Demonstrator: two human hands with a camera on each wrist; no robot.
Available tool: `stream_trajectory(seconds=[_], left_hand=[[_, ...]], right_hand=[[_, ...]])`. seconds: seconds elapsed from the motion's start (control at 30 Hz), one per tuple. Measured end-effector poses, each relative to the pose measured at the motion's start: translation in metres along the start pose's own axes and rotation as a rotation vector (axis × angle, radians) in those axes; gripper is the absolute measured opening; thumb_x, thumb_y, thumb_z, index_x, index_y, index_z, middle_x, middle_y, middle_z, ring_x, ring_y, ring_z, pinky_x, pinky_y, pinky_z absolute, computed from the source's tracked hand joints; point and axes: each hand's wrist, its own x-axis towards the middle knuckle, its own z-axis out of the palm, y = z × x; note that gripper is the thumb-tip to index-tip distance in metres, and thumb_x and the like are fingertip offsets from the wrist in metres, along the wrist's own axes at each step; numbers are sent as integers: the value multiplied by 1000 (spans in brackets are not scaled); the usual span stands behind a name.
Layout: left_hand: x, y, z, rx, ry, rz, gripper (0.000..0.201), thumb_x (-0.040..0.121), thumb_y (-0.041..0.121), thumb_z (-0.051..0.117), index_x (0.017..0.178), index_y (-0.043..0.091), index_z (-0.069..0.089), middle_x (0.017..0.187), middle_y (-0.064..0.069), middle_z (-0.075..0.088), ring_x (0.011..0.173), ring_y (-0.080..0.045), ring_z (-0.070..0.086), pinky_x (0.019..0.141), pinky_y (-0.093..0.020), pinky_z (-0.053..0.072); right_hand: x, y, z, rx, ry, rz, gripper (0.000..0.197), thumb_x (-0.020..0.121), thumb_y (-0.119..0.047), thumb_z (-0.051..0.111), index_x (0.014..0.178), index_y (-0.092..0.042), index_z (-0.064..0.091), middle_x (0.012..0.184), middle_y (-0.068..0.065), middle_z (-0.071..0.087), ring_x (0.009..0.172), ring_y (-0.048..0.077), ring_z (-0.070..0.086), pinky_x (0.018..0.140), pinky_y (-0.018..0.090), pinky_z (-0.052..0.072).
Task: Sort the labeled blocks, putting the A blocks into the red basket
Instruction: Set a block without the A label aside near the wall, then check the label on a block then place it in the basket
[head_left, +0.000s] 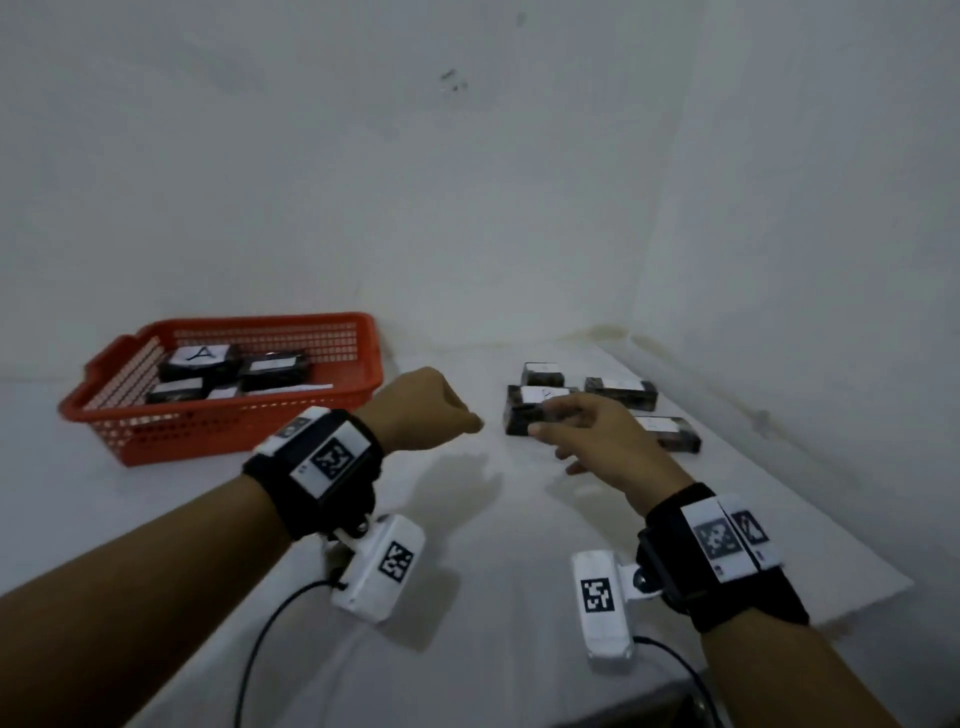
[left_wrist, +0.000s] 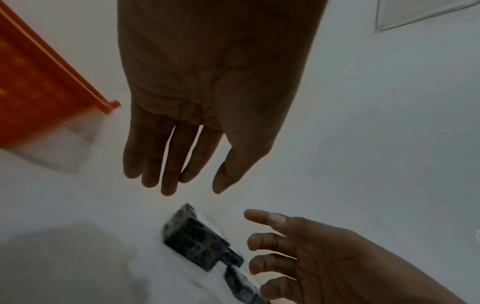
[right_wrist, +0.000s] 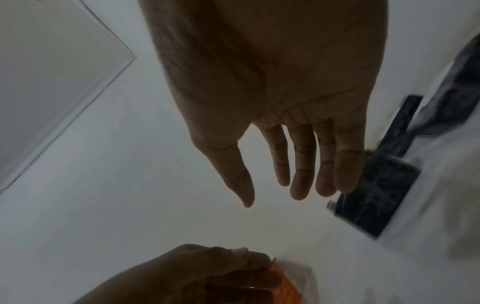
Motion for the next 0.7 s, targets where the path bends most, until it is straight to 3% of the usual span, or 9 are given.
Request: stream_trajectory(seconds=[0.07, 0.13, 0.23, 0.4, 0.53, 0.63, 0.7], left_hand=[[-22, -33, -13, 57, -2, -16, 39, 90, 42, 72, 108, 8, 80, 117, -3, 77, 101, -18, 71, 92, -30, 55], [-41, -61, -20, 102, -40, -38, 48, 89, 45, 72, 123, 11, 74, 131, 1, 71, 112, -16, 68, 95, -25, 50], [-64, -96, -23, 147, -124, -74, 63, 87, 53, 72, 136, 14, 64, 144, 5, 61, 122, -13, 63, 100, -26, 49], [-88, -125, -24, 197, -202, -68, 86, 79, 61, 76, 151, 23, 48, 154, 7, 49, 137, -12, 51, 112, -28, 41], [-93, -132, -18, 140, -244, -41, 95, 63, 63, 84, 147, 31, 52, 142, 12, 60, 124, -7, 59, 103, -28, 49], [-93, -129, -10, 107, -207, 4, 71, 66, 52, 87, 130, 31, 67, 118, 12, 73, 105, -5, 68, 95, -29, 56], [-92, -127, -7, 90, -165, 13, 60, 67, 47, 88, 123, 28, 72, 112, 11, 75, 98, -5, 70, 91, -28, 58]], right_hand=[[-9, -8, 32, -20, -98, -15, 45, 87, -28, 84, 127, -19, 66, 108, 16, 74, 89, 21, 70, 70, 29, 58], [-12, -11, 62, -71, -210, -22, 59, 82, -32, 88, 135, -24, 62, 108, 7, 77, 97, 19, 74, 84, 37, 60], [-16, -16, 95, -173, -360, -31, 84, 76, -32, 92, 148, -33, 48, 120, -6, 72, 109, 16, 70, 93, 35, 57], [-22, -27, 127, -367, -508, -79, 98, 73, -19, 94, 155, -29, 42, 142, -3, 61, 125, 17, 58, 104, 33, 52], [-21, -31, 146, -531, -589, -118, 101, 70, -16, 95, 155, -28, 42, 147, -4, 57, 129, 17, 56, 106, 31, 48], [-17, -31, 157, -584, -601, -161, 95, 69, -13, 94, 152, -26, 48, 146, -4, 58, 126, 16, 57, 101, 28, 47], [-15, -31, 160, -583, -596, -188, 87, 68, -11, 93, 145, -24, 55, 140, -5, 62, 116, 13, 58, 94, 25, 47]])
